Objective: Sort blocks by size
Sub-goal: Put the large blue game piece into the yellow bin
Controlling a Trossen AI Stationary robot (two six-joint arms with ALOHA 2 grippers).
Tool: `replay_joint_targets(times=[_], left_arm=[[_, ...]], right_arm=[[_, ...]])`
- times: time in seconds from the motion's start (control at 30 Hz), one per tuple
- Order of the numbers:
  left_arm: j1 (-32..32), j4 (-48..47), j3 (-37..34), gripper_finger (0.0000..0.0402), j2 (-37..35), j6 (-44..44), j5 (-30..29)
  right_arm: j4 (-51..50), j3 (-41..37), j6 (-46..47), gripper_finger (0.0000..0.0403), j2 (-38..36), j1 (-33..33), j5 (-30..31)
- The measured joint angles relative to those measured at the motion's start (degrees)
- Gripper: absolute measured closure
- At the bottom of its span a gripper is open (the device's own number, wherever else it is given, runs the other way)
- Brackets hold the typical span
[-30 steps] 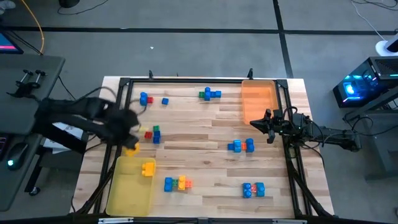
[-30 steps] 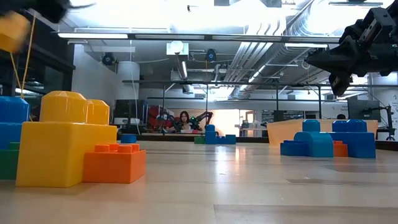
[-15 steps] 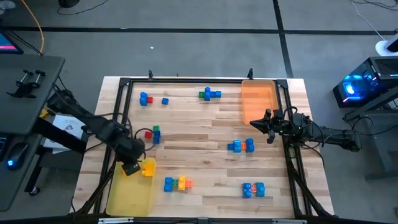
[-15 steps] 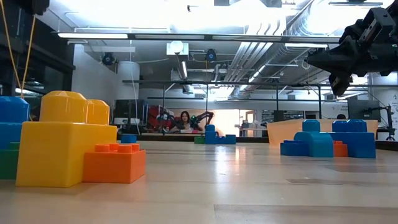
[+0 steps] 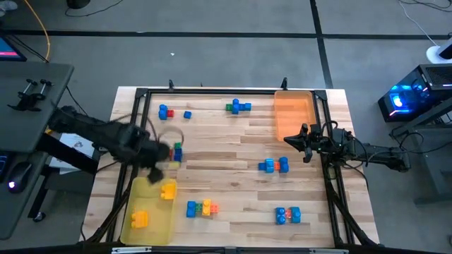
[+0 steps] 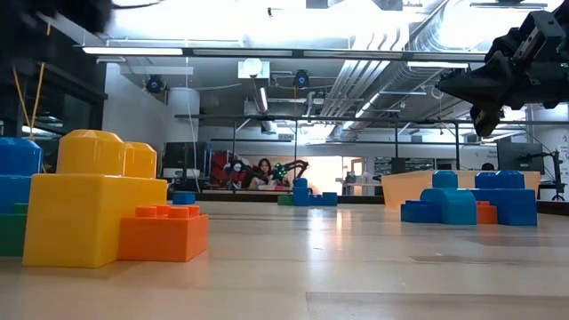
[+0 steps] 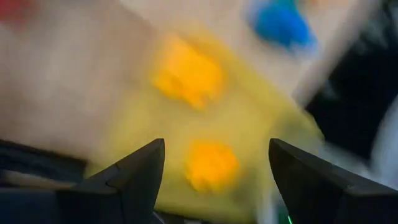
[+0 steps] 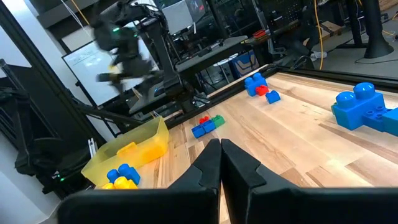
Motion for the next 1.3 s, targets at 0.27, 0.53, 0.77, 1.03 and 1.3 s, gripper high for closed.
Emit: replay_joint_targets(times=[0.27, 0.53, 0.77, 1.03, 1.3], left_arm=[[36.16, 5.54, 0.00, 0.0137, 2.87, 14.49, -27.01], [61.42, 15.50, 0.00, 0.0138, 15.59, 25.30, -28.59], [66.87, 18.59, 0.00, 0.0138, 23.20, 28.88, -23.83], [71.02, 22.20, 0.00, 0.0138, 27.47, 27.51, -21.94], [73.21, 22.35, 0.00, 0.0138, 29.23, 27.70, -20.26]], right_arm=[[0.00, 0.00, 0.00, 0.0402, 0.00, 0.00, 0.00], [0.00, 0.01, 0.00, 0.0402, 0.00, 0.01, 0.02], [0.00, 0.02, 0.00, 0.0402, 0.00, 0.02, 0.02], [0.00, 0.01, 0.00, 0.0402, 0.00, 0.01, 0.01], [0.00, 0.01, 0.00, 0.0402, 0.00, 0.00, 0.01]])
